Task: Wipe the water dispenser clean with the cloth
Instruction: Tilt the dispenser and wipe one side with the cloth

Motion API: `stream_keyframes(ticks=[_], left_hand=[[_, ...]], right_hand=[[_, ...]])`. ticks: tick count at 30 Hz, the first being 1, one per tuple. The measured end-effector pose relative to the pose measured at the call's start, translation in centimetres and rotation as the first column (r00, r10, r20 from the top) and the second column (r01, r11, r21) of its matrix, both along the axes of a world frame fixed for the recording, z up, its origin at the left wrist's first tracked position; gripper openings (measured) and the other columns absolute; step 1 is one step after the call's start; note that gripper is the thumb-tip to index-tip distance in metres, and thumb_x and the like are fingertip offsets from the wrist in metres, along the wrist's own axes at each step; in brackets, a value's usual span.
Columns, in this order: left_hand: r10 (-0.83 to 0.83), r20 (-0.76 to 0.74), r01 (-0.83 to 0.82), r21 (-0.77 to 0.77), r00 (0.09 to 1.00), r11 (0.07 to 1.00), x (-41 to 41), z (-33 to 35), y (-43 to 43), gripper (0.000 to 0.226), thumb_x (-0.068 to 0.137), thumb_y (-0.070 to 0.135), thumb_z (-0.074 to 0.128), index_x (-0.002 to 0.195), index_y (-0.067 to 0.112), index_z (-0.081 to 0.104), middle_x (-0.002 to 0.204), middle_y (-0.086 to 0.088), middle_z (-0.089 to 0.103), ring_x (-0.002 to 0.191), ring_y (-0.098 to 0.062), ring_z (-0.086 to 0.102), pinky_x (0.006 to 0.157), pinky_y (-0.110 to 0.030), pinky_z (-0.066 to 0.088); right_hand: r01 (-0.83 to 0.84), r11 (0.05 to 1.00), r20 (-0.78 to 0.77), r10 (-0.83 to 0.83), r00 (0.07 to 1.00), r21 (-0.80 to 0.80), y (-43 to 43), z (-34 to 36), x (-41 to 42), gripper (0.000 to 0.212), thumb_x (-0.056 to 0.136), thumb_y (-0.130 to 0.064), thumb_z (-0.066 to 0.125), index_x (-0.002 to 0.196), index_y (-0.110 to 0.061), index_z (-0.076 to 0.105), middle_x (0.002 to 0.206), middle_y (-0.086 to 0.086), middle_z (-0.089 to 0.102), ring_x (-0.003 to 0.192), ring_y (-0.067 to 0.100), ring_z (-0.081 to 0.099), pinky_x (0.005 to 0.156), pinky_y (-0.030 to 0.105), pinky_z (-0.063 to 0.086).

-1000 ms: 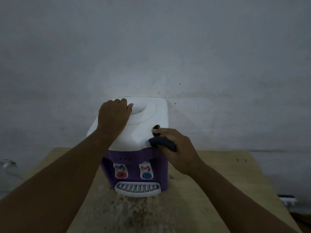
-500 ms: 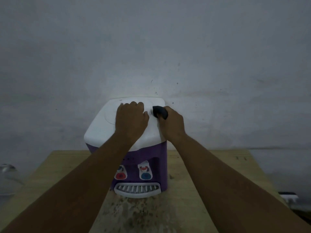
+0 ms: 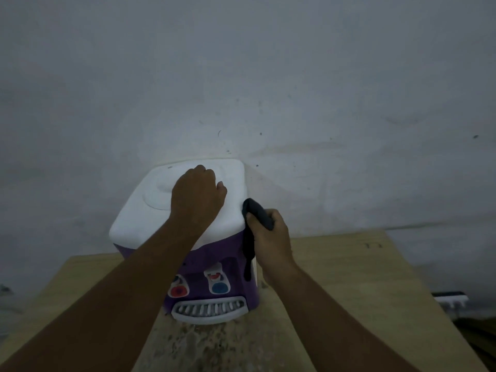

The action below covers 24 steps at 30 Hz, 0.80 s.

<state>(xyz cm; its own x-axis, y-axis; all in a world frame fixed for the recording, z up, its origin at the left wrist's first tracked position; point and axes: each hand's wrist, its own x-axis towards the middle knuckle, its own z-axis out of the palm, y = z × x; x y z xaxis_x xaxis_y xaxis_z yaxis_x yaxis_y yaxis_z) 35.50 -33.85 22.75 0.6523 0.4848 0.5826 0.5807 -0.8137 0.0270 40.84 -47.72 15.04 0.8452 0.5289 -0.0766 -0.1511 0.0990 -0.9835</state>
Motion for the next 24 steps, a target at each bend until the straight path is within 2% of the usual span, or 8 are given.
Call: stream_keyframes(ticks=[5, 8, 11, 14, 17, 21, 24], left_hand=[[-0.006, -0.019, 0.006, 0.000, 1.000, 1.000, 1.6, 0.8, 1.6, 0.031, 0.093, 0.031, 0.052, 0.085, 0.003, 0.062, 0.091, -0.011, 0.057, 0.088, -0.027, 0.056, 0.074, -0.035, 0.038], [-0.044, -0.052, 0.046, 0.035, 0.998, 0.998, 3.2, 1.2, 2.6, 0.031, 0.092, 0.029, 0.051, 0.078, 0.004, 0.061, 0.083, -0.011, 0.057, 0.081, -0.027, 0.056, 0.069, -0.036, 0.040], [-0.090, 0.027, 0.092, -0.074, 0.996, 0.993, 4.6, 1.0, 3.2, 0.033, 0.092, 0.026, 0.051, 0.067, 0.004, 0.052, 0.074, -0.009, 0.054, 0.072, -0.024, 0.051, 0.063, -0.033, 0.036], [-0.086, 0.129, 0.109, -0.181, 0.988, 0.977, 5.6, 0.3, 4.0, 0.035, 0.090, 0.024, 0.051, 0.062, 0.003, 0.050, 0.068, -0.007, 0.050, 0.064, -0.021, 0.047, 0.060, -0.031, 0.032], [-0.094, 0.149, 0.120, -0.179, 0.984, 0.977, 5.7, 0.0, 4.4, 0.038, 0.090, 0.025, 0.050, 0.059, 0.003, 0.048, 0.060, -0.006, 0.047, 0.057, -0.019, 0.044, 0.058, -0.030, 0.031], [-0.060, 0.216, 0.107, -0.215, 0.975, 0.971, 5.7, 0.5, 4.6, 0.040, 0.092, 0.022, 0.050, 0.057, 0.004, 0.040, 0.053, -0.010, 0.042, 0.049, -0.015, 0.031, 0.048, -0.029, 0.025], [-0.036, 0.288, 0.120, -0.280, 0.957, 0.952, 5.7, 0.6, 5.0, 0.040, 0.092, 0.026, 0.049, 0.065, -0.004, 0.055, 0.062, -0.019, 0.059, 0.057, -0.030, 0.049, 0.055, -0.036, 0.039]], right_hand=[[0.060, 0.998, 0.138, -0.063, 0.988, 0.023, 1.2, 1.5, 1.1, 0.010, 0.087, -0.030, 0.067, 0.088, -0.021, 0.064, 0.082, -0.001, 0.065, 0.075, 0.016, 0.061, 0.064, 0.031, 0.050], [0.061, 0.998, 0.160, -0.056, 0.986, -0.026, 3.6, 3.2, 3.3, 0.013, 0.084, -0.030, 0.070, 0.088, -0.018, 0.065, 0.082, 0.003, 0.067, 0.077, 0.022, 0.063, 0.066, 0.037, 0.053], [0.090, 0.993, 0.083, -0.083, 0.993, -0.083, 6.3, 3.9, 5.9, 0.013, 0.085, -0.026, 0.068, 0.090, -0.014, 0.064, 0.086, 0.006, 0.067, 0.079, 0.023, 0.064, 0.071, 0.038, 0.055], [0.087, 0.991, -0.013, -0.088, 0.996, -0.100, 8.7, 4.0, 8.3, 0.012, 0.084, -0.023, 0.067, 0.093, -0.015, 0.064, 0.090, 0.007, 0.068, 0.085, 0.026, 0.066, 0.078, 0.045, 0.058], [0.092, 0.990, -0.073, -0.100, 0.992, -0.103, 10.6, 4.3, 10.1, 0.013, 0.082, -0.022, 0.067, 0.092, -0.015, 0.066, 0.090, 0.008, 0.069, 0.084, 0.027, 0.067, 0.078, 0.048, 0.059], [0.120, 0.990, -0.181, -0.133, 0.974, -0.079, 12.2, 4.1, 11.5, 0.015, 0.081, -0.015, 0.069, 0.096, -0.016, 0.071, 0.089, 0.006, 0.071, 0.082, 0.024, 0.067, 0.079, 0.041, 0.059], [0.105, 0.988, -0.338, -0.139, 0.931, -0.117, 12.6, 3.4, 11.9, 0.023, 0.080, -0.008, 0.069, 0.103, -0.009, 0.071, 0.085, 0.008, 0.068, 0.084, 0.027, 0.066, 0.081, 0.039, 0.059]])
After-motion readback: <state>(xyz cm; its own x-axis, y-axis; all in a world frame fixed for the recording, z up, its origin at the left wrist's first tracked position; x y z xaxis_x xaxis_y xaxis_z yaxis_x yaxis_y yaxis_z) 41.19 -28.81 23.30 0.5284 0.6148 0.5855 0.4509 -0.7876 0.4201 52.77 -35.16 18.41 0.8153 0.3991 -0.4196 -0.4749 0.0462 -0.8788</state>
